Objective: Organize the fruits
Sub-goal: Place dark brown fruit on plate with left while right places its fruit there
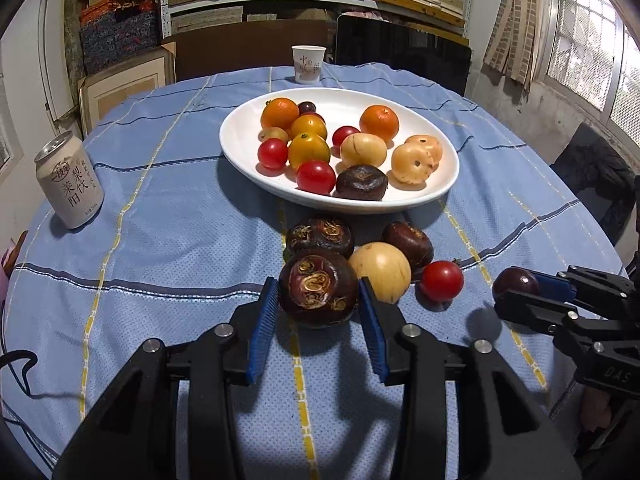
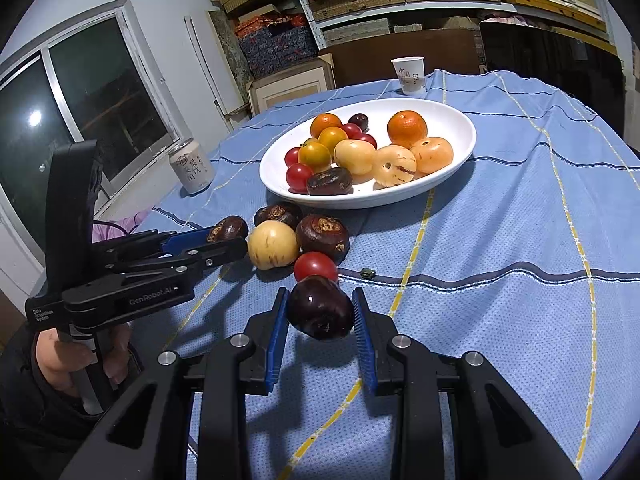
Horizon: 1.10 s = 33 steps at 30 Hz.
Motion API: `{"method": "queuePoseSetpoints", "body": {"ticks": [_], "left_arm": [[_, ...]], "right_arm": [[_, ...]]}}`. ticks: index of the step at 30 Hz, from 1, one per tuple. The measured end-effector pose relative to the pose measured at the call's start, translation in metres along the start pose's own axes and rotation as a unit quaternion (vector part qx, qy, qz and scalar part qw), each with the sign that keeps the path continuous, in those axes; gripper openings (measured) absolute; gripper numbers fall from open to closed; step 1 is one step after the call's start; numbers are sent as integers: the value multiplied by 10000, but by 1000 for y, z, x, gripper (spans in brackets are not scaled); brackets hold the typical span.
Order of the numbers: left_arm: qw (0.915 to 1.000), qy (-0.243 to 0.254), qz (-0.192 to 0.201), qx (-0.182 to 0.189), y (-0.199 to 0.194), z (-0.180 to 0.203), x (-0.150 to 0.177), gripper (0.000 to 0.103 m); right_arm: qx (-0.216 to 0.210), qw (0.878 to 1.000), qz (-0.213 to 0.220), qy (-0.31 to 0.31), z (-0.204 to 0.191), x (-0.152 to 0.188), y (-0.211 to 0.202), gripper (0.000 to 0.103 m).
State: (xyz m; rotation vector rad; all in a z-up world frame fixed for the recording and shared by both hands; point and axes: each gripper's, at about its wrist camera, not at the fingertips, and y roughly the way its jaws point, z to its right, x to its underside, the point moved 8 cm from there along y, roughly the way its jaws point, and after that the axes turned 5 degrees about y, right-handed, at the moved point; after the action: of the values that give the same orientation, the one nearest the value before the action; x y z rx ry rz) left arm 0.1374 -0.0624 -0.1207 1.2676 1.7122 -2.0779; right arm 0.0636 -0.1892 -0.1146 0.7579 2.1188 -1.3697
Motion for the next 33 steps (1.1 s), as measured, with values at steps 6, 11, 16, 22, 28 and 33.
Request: {"method": "queuePoseSetpoints", "body": {"ticks": [6,11,16,22,28,33], "left_arm": [[10000,33,56,31,-5,3,0,40],[9997,44,164,147,-15,2,-21,40],[9988,14,373,303,-20,-1,-70,40],[9977,14,402,553,6,3,-139,40],[9971,-172,127,726,63,2,-183,40],[9969,-262,-116,731,101,3,-193,40]], "right_arm": [[60,10000,13,-13,0,-1,0,31],[188,9994,83,-261,-5,-26,-12,31],[348,9968,509,-504,-5,-90,-35,31],[577,9955,710,-247,26,-166,-15,31],[919,9946,485,73,65,-200,34,31],[995,9944,306,165,82,-204,67,31]]}}
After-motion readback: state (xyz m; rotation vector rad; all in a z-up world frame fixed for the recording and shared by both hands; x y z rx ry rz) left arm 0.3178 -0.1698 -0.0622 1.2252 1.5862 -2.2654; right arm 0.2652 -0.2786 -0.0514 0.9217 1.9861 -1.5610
